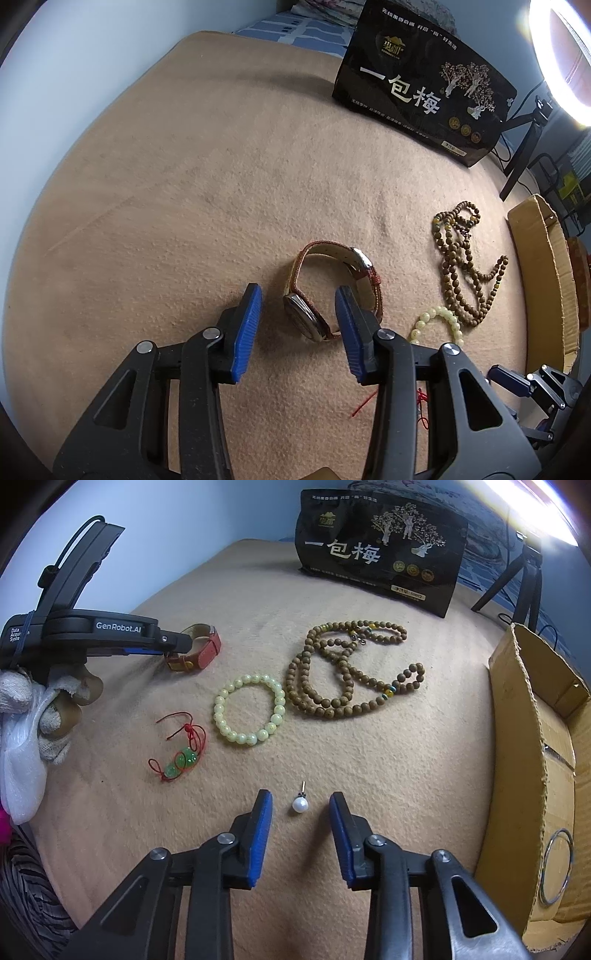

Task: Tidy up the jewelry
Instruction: 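Grasp the watch with the left tool while the right tool grasps the pearl earring, then carry the watch and pearl earring over the cardboard box with both tools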

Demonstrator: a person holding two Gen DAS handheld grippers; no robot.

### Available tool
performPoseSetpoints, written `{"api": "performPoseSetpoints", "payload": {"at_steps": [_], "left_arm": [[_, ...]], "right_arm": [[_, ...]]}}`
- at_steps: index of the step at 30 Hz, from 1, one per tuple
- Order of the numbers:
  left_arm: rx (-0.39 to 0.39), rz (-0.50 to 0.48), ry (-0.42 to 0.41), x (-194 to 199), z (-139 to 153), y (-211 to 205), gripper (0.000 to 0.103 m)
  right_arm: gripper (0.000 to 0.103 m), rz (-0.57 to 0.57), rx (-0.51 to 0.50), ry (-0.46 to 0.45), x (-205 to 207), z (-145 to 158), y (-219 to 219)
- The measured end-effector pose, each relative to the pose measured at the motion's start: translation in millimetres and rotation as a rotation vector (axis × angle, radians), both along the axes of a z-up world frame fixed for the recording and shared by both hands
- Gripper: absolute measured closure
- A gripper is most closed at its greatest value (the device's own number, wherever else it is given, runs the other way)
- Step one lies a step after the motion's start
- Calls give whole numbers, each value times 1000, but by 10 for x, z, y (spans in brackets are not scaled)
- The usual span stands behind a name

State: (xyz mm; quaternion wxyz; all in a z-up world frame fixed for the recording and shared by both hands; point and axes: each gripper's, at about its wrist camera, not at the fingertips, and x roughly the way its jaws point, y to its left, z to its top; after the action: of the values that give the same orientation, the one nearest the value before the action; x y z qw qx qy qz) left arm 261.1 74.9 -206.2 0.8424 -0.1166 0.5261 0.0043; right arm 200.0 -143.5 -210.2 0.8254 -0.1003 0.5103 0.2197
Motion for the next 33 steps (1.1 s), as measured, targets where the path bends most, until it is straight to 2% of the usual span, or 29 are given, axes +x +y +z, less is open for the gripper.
{"api": "performPoseSetpoints", "payload": {"at_steps": [3,8,11,13,15,25,33], "left_arm": [[-7,7,8,8,-26,15,69],[-21,11,8,13,-13,13,81],[-6,12,5,9,-3,-14,82],[1,14,2,9,-1,-19,89],[4,15,3,11,0,-11,94],[12,44,-12,-19,63,72,94],[-27,52,-58,-74,286,63,94]], "right_arm": [[79,11,-14,-3,-1,-16,35],[87,22,-22,-3,-4,-37,59],[92,20,-13,-1,6,-36,48],[96,18,-7,0,6,-31,40],[97,18,-5,1,7,-25,36],[97,4,19,-30,3,112,-6],[97,-14,43,-73,-12,322,-86]]}}
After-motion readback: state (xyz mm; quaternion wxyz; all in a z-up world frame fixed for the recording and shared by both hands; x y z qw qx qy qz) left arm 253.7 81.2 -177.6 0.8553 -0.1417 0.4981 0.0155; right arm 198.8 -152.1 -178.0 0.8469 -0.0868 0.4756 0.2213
